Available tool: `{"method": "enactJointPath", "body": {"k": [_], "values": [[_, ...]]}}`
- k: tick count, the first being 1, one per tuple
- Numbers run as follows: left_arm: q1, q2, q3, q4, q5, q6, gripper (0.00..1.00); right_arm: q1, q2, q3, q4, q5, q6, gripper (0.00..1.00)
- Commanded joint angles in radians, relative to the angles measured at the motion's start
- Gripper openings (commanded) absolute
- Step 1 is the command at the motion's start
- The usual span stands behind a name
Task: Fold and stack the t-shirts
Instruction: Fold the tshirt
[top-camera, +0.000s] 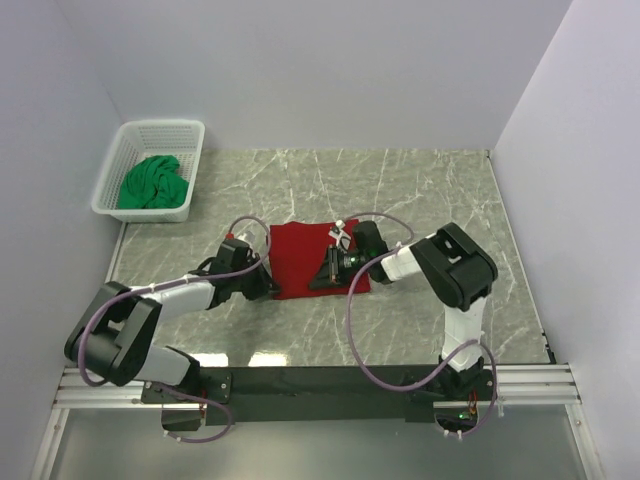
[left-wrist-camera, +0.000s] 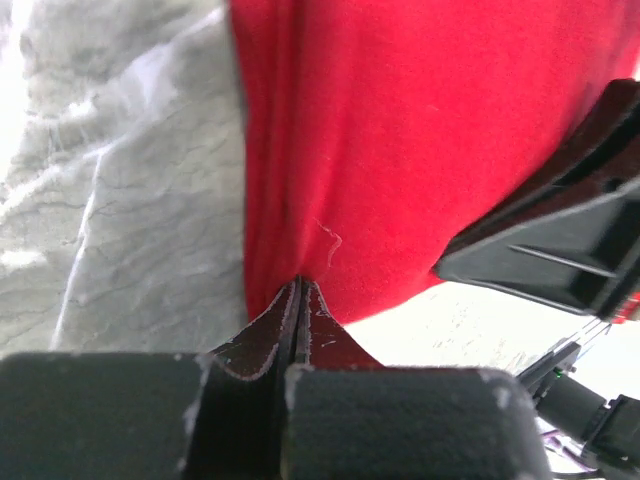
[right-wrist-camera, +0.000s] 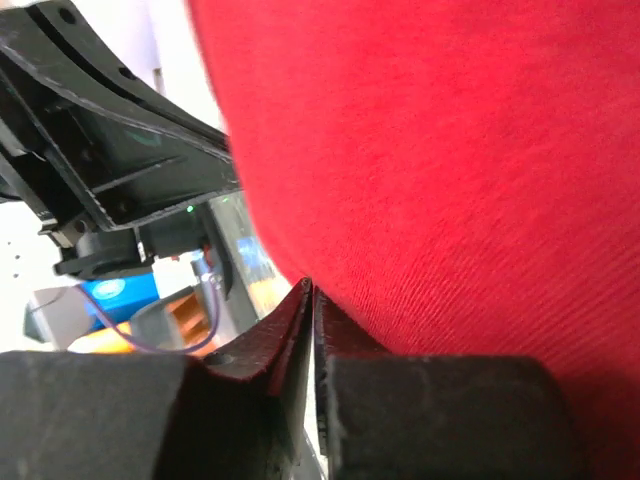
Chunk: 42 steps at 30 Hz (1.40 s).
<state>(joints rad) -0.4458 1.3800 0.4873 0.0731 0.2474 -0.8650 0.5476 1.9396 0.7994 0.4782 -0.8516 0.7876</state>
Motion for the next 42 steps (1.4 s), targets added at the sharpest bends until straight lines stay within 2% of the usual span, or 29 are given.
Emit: {"method": "enactJointPath", "body": {"k": [1,5,7,12,16,20,22,24,27,28,29,31,32,35,38,42], "values": [[-0.002,0.033,0.005,-0.004,-0.019,-0.025,0.01,-0.023,0.056,0.011,0.063,0.023,-0.013,0.1],[0.009,0.041,-0.001,-0.022,-0.048,-0.025,0.01,-0.054,0.047,-0.017,0.063,0.013,-0.019,0.09],[0.018,0.033,-0.004,-0.035,-0.057,-0.022,0.01,-0.069,-0.023,-0.046,0.04,0.011,-0.053,0.09],[0.035,0.025,-0.01,-0.039,-0.054,-0.022,0.01,-0.158,-0.207,-0.106,-0.156,0.107,-0.204,0.09],[0.035,0.033,-0.006,-0.039,-0.056,-0.028,0.01,-0.242,-0.202,-0.204,-0.164,0.123,-0.248,0.08],[0.035,0.011,0.017,-0.048,-0.053,-0.031,0.01,-0.275,-0.153,-0.249,-0.116,0.111,-0.237,0.07],[0.036,-0.016,0.034,-0.067,-0.059,-0.023,0.01,-0.275,-0.172,-0.249,-0.125,0.102,-0.229,0.07],[0.036,-0.044,0.068,-0.122,-0.071,-0.013,0.02,-0.275,-0.247,-0.235,-0.215,0.135,-0.251,0.08],[0.035,-0.125,0.123,-0.208,-0.141,0.004,0.17,-0.272,-0.381,-0.209,-0.366,0.25,-0.281,0.18],[0.036,-0.171,0.137,-0.228,-0.192,0.012,0.22,-0.275,-0.414,-0.206,-0.392,0.272,-0.278,0.26],[0.036,-0.191,0.166,-0.251,-0.219,0.021,0.34,-0.272,-0.474,-0.206,-0.442,0.323,-0.274,0.3],[0.041,-0.228,0.194,-0.298,-0.244,0.055,0.45,-0.273,-0.53,-0.203,-0.48,0.373,-0.26,0.4],[0.044,-0.26,0.217,-0.309,-0.297,0.069,0.54,-0.272,-0.571,-0.201,-0.539,0.443,-0.257,0.43],[0.061,-0.308,0.256,-0.36,-0.358,0.121,0.72,-0.268,-0.605,-0.171,-0.628,0.509,-0.261,0.48],[0.076,-0.346,0.278,-0.395,-0.401,0.173,0.82,-0.256,-0.57,-0.106,-0.697,0.559,-0.297,0.49],[0.094,-0.4,0.274,-0.401,-0.488,0.247,0.9,-0.236,-0.504,-0.023,-0.724,0.595,-0.32,0.49]]}}
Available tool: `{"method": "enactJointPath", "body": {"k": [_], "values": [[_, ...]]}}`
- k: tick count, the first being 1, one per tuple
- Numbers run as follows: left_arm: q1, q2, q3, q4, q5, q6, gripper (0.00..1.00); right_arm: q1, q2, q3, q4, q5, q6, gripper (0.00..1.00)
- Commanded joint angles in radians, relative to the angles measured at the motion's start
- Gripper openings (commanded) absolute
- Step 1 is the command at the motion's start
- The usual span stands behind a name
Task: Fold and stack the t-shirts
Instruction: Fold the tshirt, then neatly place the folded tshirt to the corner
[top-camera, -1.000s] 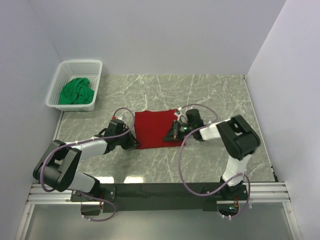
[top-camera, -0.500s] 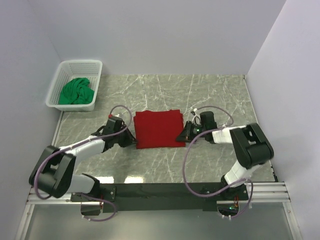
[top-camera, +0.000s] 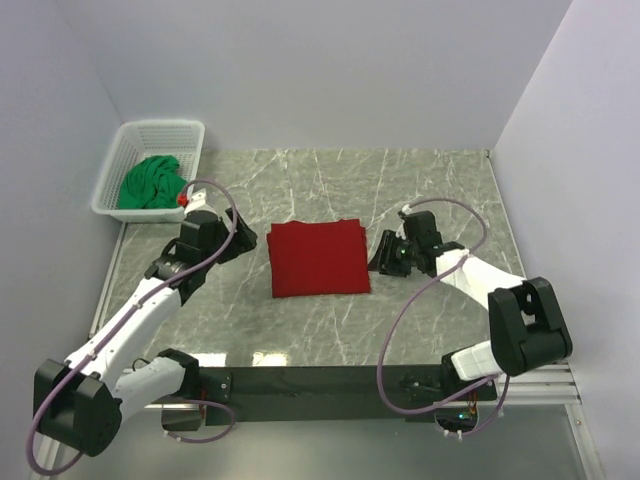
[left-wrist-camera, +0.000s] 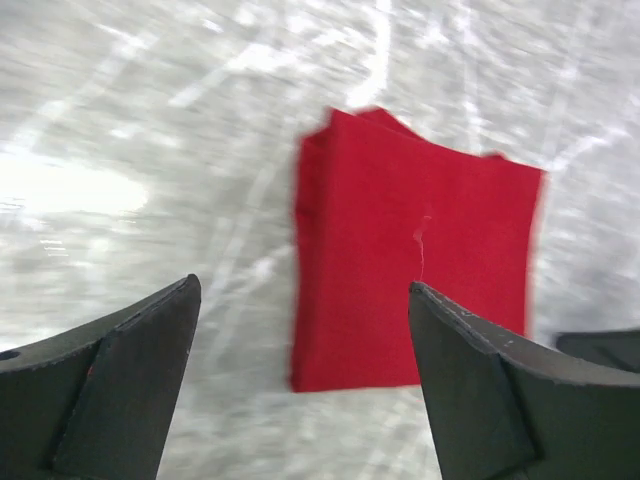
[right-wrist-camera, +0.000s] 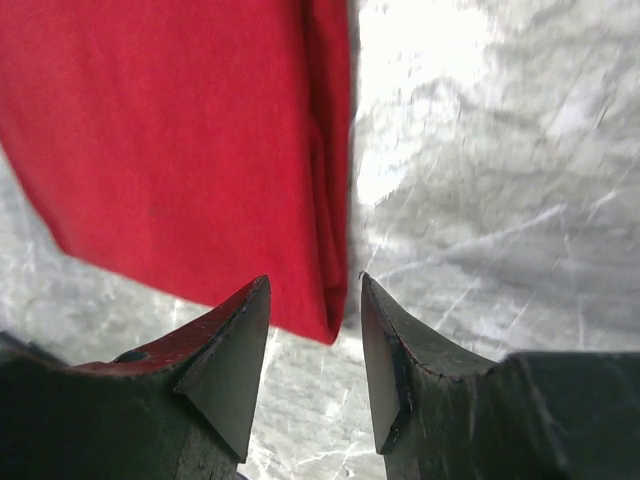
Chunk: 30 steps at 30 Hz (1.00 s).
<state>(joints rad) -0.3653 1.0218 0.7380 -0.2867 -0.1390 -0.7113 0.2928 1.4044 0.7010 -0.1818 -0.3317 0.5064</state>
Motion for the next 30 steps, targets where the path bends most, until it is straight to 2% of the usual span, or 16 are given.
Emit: {"method": "enactJointPath", "body": {"k": [1,11,19,21,23,24,25,28,30], "values": [[0.015,-0.058,0.02,-0.042,-0.131,0.105,0.9,0.022,0.05,0.113,-0.068,0.086,-0.046,0.49],[0.031,-0.112,0.017,-0.06,-0.29,0.214,0.91,0.057,0.31,0.319,-0.108,0.085,-0.085,0.49],[0.035,-0.111,-0.02,-0.022,-0.286,0.208,0.9,0.062,0.395,0.394,-0.139,0.146,-0.126,0.46],[0.035,-0.106,-0.019,-0.017,-0.289,0.216,0.9,0.063,0.424,0.411,-0.153,0.14,-0.143,0.42],[0.035,-0.101,-0.017,-0.016,-0.29,0.219,0.89,0.063,0.452,0.431,-0.159,0.099,-0.184,0.33],[0.035,-0.098,-0.015,-0.014,-0.289,0.22,0.89,0.063,0.459,0.445,-0.165,0.094,-0.196,0.22],[0.037,-0.098,-0.015,-0.014,-0.29,0.222,0.89,0.063,0.47,0.454,-0.172,0.086,-0.221,0.16],[0.037,-0.101,-0.017,-0.011,-0.292,0.225,0.89,0.062,0.496,0.489,-0.214,0.115,-0.262,0.0],[0.037,-0.104,-0.019,-0.006,-0.292,0.228,0.89,0.042,0.499,0.505,-0.246,0.195,-0.276,0.0]]}}
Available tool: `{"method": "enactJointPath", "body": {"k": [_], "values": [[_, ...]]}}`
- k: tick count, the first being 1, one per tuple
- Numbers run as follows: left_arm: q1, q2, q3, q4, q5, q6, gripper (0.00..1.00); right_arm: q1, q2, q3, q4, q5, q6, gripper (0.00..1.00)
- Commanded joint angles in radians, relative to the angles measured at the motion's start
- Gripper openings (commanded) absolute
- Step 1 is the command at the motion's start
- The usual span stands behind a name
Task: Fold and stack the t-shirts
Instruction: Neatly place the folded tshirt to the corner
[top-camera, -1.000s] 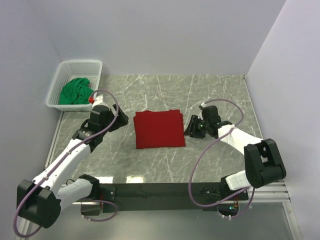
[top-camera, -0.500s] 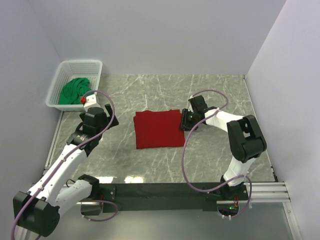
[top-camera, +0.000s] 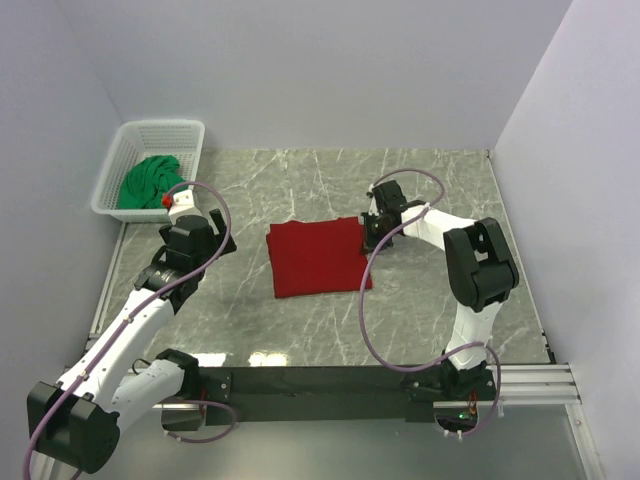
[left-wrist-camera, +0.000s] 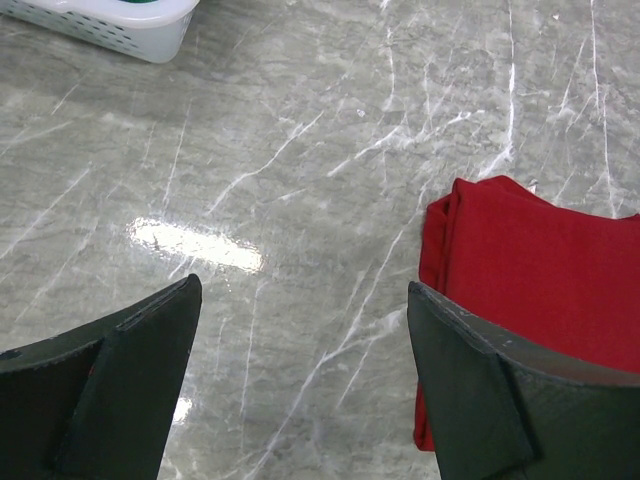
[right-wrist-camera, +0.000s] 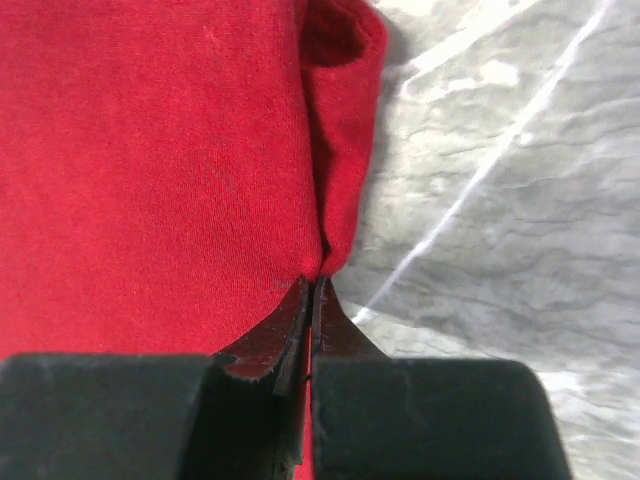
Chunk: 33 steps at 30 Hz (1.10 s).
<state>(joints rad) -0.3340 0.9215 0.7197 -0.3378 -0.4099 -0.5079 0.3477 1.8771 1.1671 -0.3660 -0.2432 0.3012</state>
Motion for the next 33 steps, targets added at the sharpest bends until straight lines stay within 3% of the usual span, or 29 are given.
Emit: {"method": "enactJointPath", "body": {"k": [1,11,14,15,17,19,23,27,33], "values": [[0.006,-0.006,0.0,0.045,-0.021,0.026,0.89,-0.027,0.025,0.058,-0.076,0.136,-0.083,0.0],[0.001,-0.018,-0.003,0.054,-0.017,0.035,0.88,-0.248,0.027,0.327,-0.221,0.493,-0.169,0.0],[-0.008,-0.024,-0.006,0.056,-0.02,0.037,0.88,-0.306,0.045,0.407,-0.249,0.544,-0.171,0.12],[-0.01,-0.027,-0.008,0.054,-0.023,0.037,0.88,-0.32,0.047,0.436,-0.258,0.541,-0.162,0.23],[-0.014,-0.03,-0.009,0.056,-0.026,0.039,0.88,-0.343,0.016,0.439,-0.267,0.524,-0.122,0.33],[-0.017,-0.035,-0.009,0.056,-0.029,0.037,0.88,-0.342,-0.03,0.387,-0.248,0.484,-0.068,0.48],[-0.023,-0.038,-0.009,0.057,-0.03,0.039,0.88,-0.368,-0.191,0.237,-0.189,0.394,0.076,0.58],[-0.027,-0.046,-0.012,0.056,-0.036,0.039,0.88,-0.384,-0.367,-0.045,-0.07,0.251,0.295,0.75],[-0.03,-0.049,-0.014,0.057,-0.032,0.039,0.88,-0.411,-0.529,-0.384,0.182,0.07,0.576,0.77]]}}
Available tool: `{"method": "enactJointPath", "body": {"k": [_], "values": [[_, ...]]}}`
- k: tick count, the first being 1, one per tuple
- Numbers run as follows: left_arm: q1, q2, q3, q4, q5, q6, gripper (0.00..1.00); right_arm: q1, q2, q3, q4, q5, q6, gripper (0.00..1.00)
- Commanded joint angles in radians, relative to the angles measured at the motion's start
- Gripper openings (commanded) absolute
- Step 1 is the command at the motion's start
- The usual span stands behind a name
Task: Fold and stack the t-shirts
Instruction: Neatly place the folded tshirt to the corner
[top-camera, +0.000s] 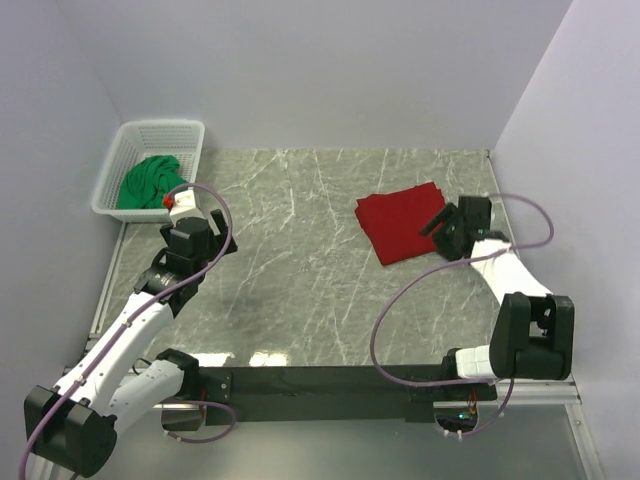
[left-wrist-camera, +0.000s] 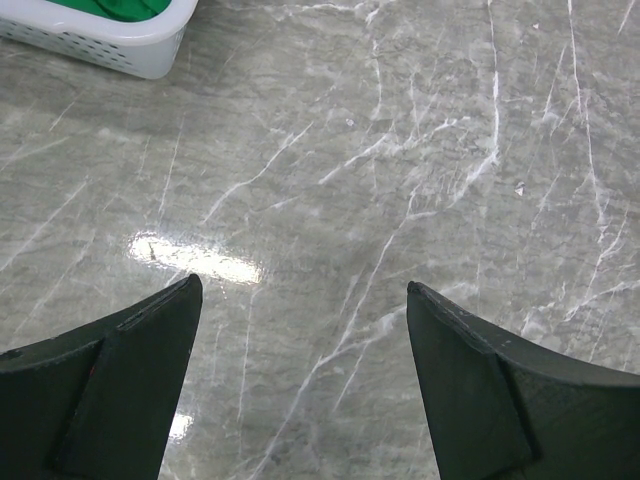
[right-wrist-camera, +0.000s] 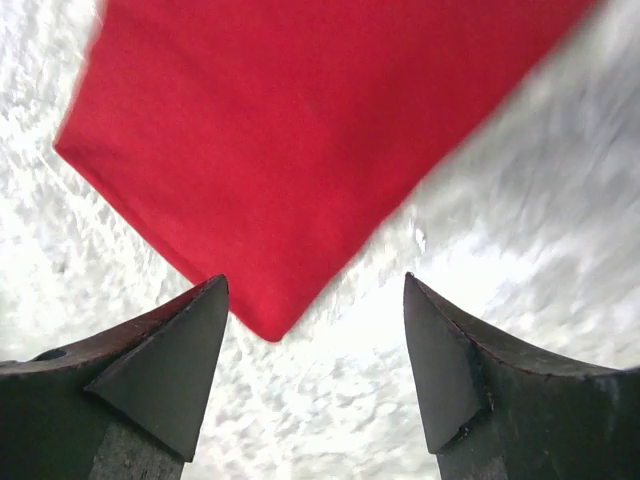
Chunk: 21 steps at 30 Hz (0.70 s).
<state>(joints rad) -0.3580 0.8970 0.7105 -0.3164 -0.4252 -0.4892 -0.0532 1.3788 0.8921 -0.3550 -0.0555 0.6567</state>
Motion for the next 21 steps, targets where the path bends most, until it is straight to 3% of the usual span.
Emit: {"method": "enactJointPath", "body": {"k": [1,5,11,21], "values": [[-0.006,-0.024,-0.003,0.037,-0.015,0.02,0.88,-0.011,-0.046,-0.146,0.247,-0.125,0.248,0.77],[-0.007,-0.027,-0.003,0.034,-0.018,0.018,0.88,-0.019,-0.046,-0.287,0.401,-0.127,0.389,0.78],[-0.009,-0.032,-0.005,0.033,-0.02,0.017,0.88,-0.02,0.014,-0.346,0.531,-0.095,0.483,0.78],[-0.009,-0.038,-0.005,0.034,-0.021,0.015,0.87,-0.019,0.124,-0.326,0.557,-0.067,0.547,0.73]]}}
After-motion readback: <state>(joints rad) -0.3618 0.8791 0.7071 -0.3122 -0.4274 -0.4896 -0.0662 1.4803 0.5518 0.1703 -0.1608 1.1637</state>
